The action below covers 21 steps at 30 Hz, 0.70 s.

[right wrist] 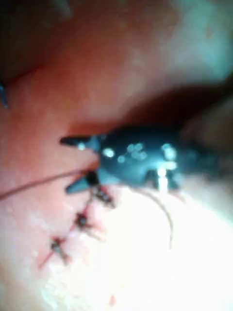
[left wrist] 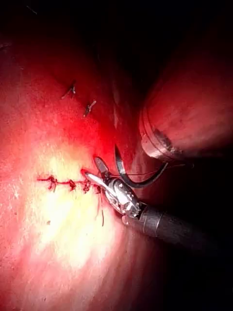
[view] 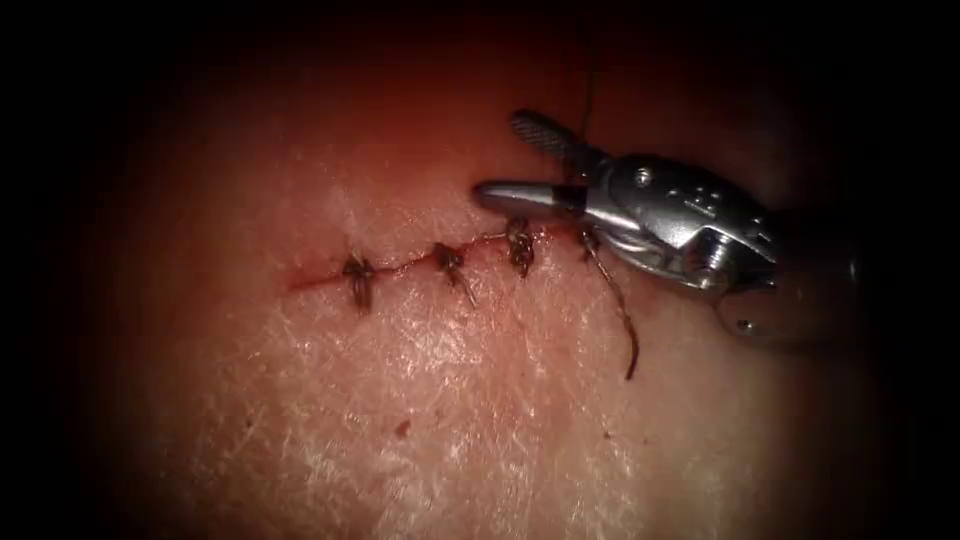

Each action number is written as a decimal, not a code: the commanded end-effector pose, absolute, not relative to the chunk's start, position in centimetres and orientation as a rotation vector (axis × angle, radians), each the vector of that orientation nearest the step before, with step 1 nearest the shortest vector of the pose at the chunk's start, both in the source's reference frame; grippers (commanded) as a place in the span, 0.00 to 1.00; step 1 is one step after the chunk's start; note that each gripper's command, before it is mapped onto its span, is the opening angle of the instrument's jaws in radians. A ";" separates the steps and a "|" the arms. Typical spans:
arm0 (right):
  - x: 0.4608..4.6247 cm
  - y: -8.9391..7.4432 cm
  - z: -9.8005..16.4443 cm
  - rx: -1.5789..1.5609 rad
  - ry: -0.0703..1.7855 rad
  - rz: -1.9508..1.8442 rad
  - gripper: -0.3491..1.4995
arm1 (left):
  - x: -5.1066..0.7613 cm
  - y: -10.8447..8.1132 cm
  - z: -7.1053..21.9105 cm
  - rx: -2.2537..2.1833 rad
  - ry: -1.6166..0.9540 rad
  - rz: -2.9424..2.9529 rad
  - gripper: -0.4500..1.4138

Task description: Wound Closure

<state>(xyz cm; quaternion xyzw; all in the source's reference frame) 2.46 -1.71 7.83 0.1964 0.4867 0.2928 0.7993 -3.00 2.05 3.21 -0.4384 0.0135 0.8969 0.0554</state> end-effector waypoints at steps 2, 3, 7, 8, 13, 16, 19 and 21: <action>2.53 -1.7 7.9 0.425 1.037 0.627 0.91 | -3.06 2.1 3.3 -1.333 0.045 2.723 0.00; 2.53 -1.7 7.9 0.427 1.035 0.626 0.91 | -3.06 2.1 3.3 -1.332 0.045 2.722 0.00; 2.50 -1.7 7.9 0.431 1.030 0.623 0.91 | -3.05 2.1 3.3 -1.335 0.045 2.722 0.00; 2.51 -1.7 7.9 0.433 1.024 0.622 0.91 | -3.06 2.1 3.3 -1.335 0.045 2.722 0.00; 2.55 -1.7 7.9 0.437 1.014 0.618 0.91 | -3.08 2.1 3.2 -1.334 0.045 2.722 0.00; 2.57 -1.8 7.9 0.437 1.015 0.617 0.91 | -3.08 2.1 3.2 -1.335 0.044 2.722 0.00; 2.57 -1.8 7.9 0.441 1.016 0.615 0.88 | -3.09 2.1 3.2 -1.334 0.043 2.720 0.00; 2.57 -1.8 7.9 0.443 1.014 0.613 0.83 | -3.10 2.1 3.2 -1.338 0.043 2.720 0.00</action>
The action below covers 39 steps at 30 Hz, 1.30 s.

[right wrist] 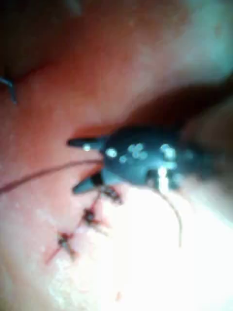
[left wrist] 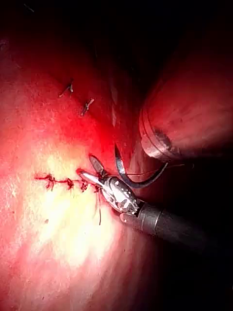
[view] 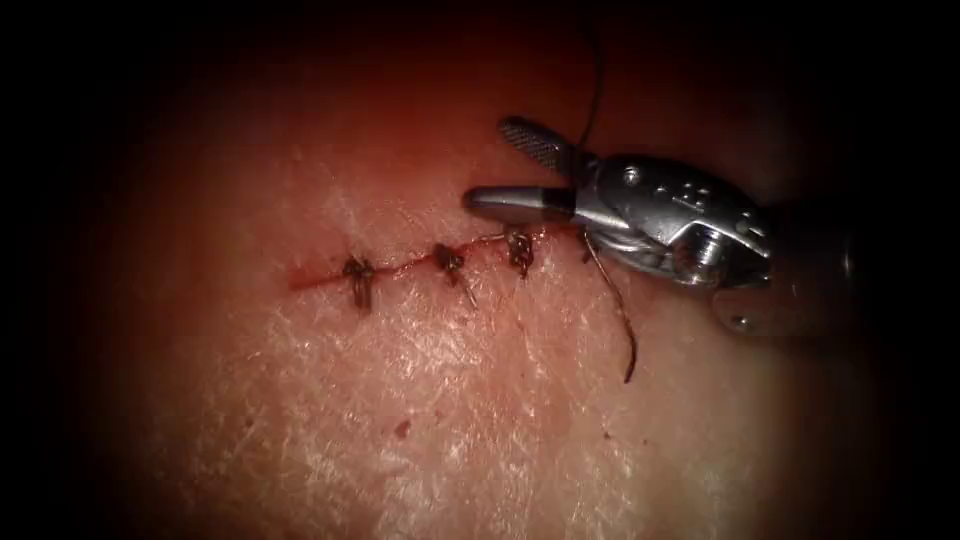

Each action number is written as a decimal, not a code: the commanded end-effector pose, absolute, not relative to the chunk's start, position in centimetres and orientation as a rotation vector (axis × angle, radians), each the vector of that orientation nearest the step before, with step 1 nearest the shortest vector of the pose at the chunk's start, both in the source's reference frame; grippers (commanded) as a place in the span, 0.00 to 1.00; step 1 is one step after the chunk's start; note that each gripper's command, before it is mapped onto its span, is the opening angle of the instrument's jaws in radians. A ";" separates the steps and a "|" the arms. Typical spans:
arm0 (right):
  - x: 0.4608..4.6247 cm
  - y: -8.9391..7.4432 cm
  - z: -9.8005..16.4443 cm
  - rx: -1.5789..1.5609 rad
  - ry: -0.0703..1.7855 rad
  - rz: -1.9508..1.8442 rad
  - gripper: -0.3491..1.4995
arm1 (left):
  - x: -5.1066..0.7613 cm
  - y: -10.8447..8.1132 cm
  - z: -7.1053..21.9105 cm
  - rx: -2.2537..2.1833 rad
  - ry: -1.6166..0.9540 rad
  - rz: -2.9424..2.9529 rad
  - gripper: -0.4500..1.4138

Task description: Wound Closure

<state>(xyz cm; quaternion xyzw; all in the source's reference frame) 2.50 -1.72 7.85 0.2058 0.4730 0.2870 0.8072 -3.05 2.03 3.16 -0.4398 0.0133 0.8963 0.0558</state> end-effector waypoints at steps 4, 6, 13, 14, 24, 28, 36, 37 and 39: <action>2.56 -1.8 7.9 0.443 1.014 0.612 0.75 | -3.10 2.0 3.2 -1.339 0.042 2.720 0.00; 2.56 -1.8 7.9 0.447 1.015 0.610 0.55 | -3.10 2.0 3.2 -1.339 0.042 2.720 0.00; 2.44 -1.6 7.8 0.416 1.050 0.616 0.00 | -3.11 2.0 3.2 -1.339 0.044 2.721 0.00; 2.43 -1.6 7.8 0.404 1.056 0.618 0.00 | -3.11 2.0 3.2 -1.339 0.044 2.721 0.00; 2.36 -1.4 7.7 0.359 1.113 0.633 0.72 | -3.02 2.0 3.2 -1.351 0.040 2.725 0.00; 2.24 -1.4 7.6 0.343 1.143 0.642 0.88 | -2.80 2.1 3.3 -1.303 0.068 2.741 0.00; 1.34 -1.3 7.6 0.219 1.123 0.728 0.90 | -2.51 2.1 3.8 -1.256 0.115 2.735 0.00; 1.16 -1.3 7.5 0.195 1.110 0.746 0.90 | -2.51 2.1 3.9 -1.251 0.117 2.728 0.00; 0.90 -1.3 7.5 0.158 1.087 0.774 0.90 | -2.52 2.0 4.1 -1.241 0.123 2.715 0.00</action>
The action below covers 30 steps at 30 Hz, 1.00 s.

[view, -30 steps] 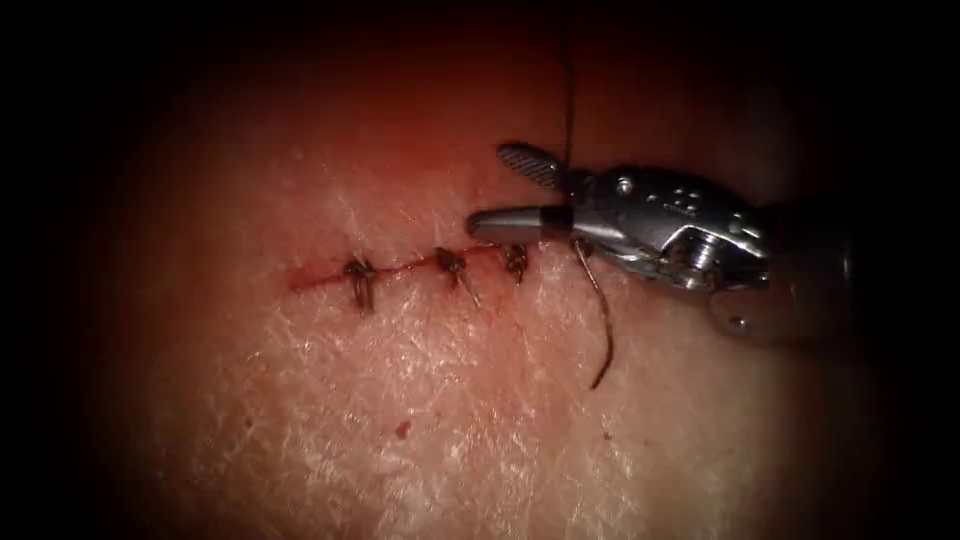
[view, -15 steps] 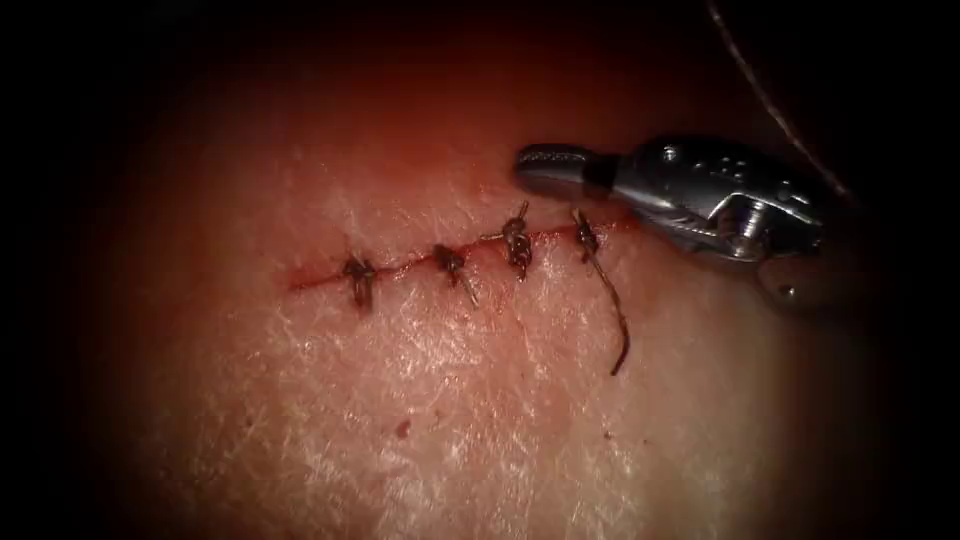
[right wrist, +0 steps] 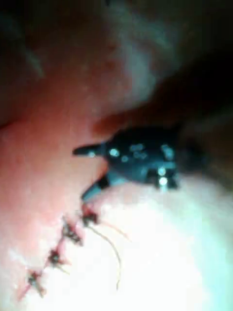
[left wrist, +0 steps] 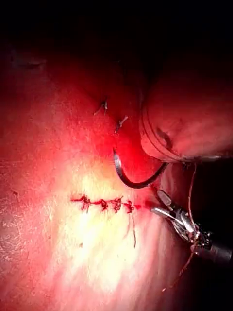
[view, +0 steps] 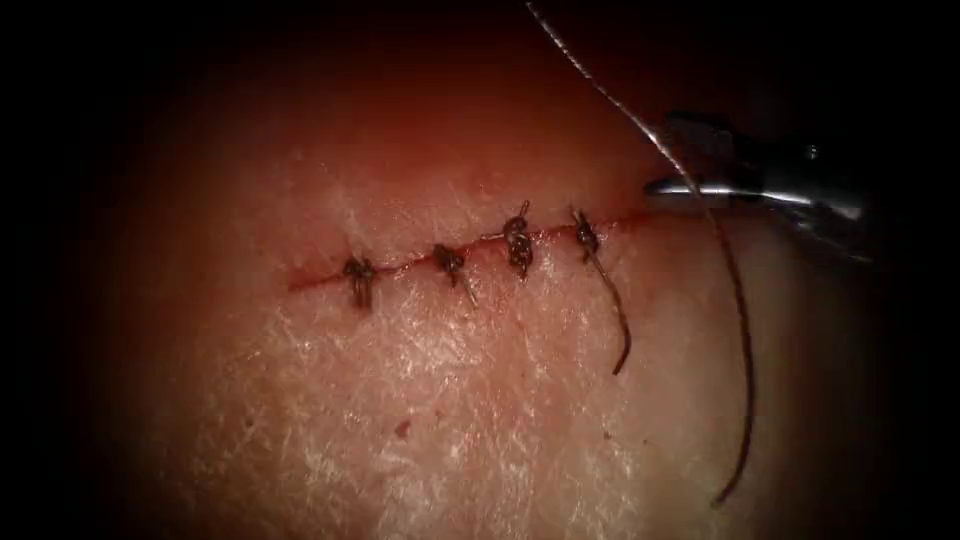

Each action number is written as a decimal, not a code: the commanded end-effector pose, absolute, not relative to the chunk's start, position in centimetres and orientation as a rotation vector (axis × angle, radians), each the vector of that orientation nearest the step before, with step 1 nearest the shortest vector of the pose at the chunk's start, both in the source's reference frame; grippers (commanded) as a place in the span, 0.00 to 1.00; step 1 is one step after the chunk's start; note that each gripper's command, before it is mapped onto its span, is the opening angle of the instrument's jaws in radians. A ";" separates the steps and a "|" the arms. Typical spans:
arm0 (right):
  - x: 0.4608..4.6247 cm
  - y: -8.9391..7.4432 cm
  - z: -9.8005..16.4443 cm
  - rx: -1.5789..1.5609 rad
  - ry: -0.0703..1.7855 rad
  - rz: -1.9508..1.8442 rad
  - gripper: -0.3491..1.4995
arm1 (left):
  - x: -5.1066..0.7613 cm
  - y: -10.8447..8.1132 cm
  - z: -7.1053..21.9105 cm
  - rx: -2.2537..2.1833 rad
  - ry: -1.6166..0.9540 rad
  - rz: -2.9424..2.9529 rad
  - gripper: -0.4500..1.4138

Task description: Wound Closure

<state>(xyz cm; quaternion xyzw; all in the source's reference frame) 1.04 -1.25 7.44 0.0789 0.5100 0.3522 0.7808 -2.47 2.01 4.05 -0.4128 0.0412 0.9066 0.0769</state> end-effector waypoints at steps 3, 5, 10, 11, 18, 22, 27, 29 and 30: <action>0.37 -1.3 7.5 0.109 1.065 0.813 0.91 | -2.45 2.1 4.5 -1.224 0.114 2.690 0.00; 0.22 -1.3 7.5 0.097 1.060 0.822 0.91 | -2.41 2.1 4.7 -1.217 0.114 2.676 0.00; 0.11 -1.4 7.5 0.093 1.050 0.847 0.91 | -2.58 2.3 5.2 -1.219 0.195 2.606 0.00; 0.15 -1.4 7.5 0.099 1.053 0.848 0.91 | -2.62 2.3 5.3 -1.222 0.202 2.602 0.00; 0.55 -1.5 7.6 0.123 1.078 0.834 0.91 | -3.17 1.9 5.8 -1.236 0.160 2.589 0.00; 0.65 -1.6 7.6 0.126 1.087 0.831 0.91 | -3.35 1.7 6.1 -1.231 0.106 2.594 0.00; 0.65 -1.6 7.6 0.129 1.088 0.830 0.91 | -3.50 1.7 6.2 -1.222 -0.063 2.472 0.59; 0.64 -1.6 7.6 0.132 1.086 0.829 0.91 | -3.52 1.7 6.2 -1.218 -0.106 2.423 0.77; 0.63 -1.6 7.6 0.132 1.086 0.829 0.91 | -3.53 1.7 6.2 -1.223 -0.131 2.403 0.83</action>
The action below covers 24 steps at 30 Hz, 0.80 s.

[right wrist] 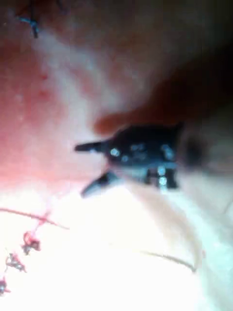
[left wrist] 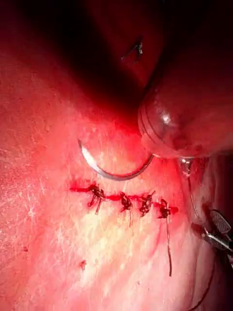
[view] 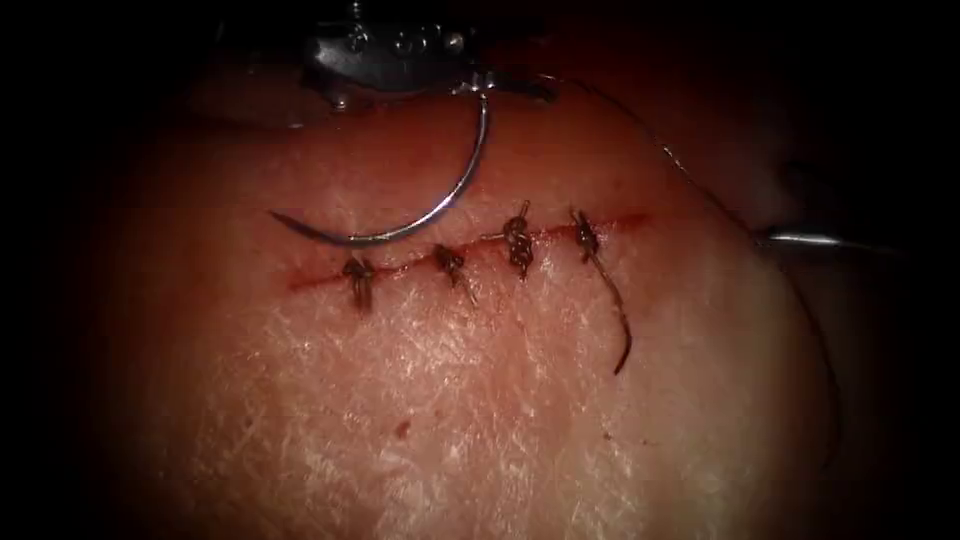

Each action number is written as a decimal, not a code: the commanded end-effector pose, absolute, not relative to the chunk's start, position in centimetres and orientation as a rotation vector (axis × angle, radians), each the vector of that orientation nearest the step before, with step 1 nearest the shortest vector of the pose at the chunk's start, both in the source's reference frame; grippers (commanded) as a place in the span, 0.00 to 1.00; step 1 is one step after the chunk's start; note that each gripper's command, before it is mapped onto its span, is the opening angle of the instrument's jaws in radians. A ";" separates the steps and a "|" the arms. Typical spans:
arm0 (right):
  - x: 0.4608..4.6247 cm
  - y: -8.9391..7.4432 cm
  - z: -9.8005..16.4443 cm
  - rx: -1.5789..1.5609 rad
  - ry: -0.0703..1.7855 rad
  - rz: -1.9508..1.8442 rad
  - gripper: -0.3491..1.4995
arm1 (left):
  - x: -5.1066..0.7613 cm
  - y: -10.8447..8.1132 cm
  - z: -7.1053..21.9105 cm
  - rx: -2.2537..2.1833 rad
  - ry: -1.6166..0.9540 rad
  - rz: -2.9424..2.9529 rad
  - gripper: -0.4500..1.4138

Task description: Wound Closure

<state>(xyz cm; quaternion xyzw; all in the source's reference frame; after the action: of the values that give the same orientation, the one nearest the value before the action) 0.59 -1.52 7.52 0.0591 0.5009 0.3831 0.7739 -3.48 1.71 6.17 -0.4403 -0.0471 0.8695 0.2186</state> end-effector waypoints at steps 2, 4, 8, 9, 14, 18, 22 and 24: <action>0.60 -1.6 7.5 0.138 1.090 0.826 0.91 | -3.51 1.8 6.2 -1.229 -0.166 2.378 0.94; 0.57 -1.6 7.5 0.140 1.091 0.828 0.91 | -3.47 1.9 6.1 -1.221 -0.168 2.372 0.95; 0.45 -1.5 7.4 0.120 1.088 0.849 0.91 | -3.29 2.0 6.0 -1.209 -0.161 2.359 0.97; 0.41 -1.5 7.3 0.108 1.086 0.845 0.91 | -3.22 2.1 5.9 -1.215 -0.146 2.346 0.97; 0.16 -1.4 6.8 0.097 1.095 0.866 0.94 | -3.11 1.7 5.6 -1.278 -0.150 2.390 0.91; 0.34 -1.5 6.4 0.154 1.135 0.776 0.86 | -3.34 1.1 5.4 -1.369 -0.114 2.566 0.88; 0.60 -1.7 6.3 0.178 1.175 0.691 0.84 | -3.52 0.7 5.4 -1.450 -0.118 2.608 0.84; 0.85 -1.9 6.3 0.180 1.205 0.626 0.84 | -3.70 0.3 5.3 -1.494 -0.109 2.658 0.74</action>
<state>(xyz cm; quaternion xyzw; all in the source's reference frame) 0.76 -1.87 6.20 0.0815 0.5550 0.2855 0.7771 -3.69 0.28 5.27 -0.4897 -0.0344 0.8705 0.0356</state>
